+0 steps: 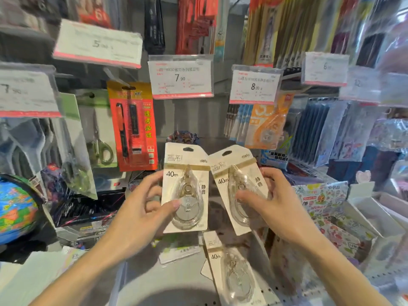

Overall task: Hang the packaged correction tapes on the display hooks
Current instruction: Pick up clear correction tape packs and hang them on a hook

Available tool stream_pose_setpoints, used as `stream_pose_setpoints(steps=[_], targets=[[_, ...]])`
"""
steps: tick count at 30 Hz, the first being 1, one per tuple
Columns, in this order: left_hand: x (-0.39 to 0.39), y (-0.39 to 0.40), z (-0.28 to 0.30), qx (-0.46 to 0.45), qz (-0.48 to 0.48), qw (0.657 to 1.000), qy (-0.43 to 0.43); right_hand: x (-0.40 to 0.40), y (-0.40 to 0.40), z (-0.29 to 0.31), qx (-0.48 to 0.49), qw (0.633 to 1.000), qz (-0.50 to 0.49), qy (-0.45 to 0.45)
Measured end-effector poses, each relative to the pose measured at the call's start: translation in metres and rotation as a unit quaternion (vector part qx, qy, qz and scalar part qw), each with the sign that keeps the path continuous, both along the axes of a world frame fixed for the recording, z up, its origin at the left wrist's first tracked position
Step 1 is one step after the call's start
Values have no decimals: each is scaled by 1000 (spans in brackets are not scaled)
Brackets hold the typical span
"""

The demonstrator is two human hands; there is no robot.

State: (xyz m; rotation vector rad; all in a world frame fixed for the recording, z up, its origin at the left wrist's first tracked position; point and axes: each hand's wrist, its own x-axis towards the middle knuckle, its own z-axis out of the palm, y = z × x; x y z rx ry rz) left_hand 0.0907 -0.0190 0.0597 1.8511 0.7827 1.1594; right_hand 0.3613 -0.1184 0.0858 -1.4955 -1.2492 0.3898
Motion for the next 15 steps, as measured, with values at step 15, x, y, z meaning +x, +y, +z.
stream_pose_setpoints(steps=[15], targets=[[74, -54, 77, 120, 123, 983, 64, 90, -9, 76, 124, 984, 127, 18]])
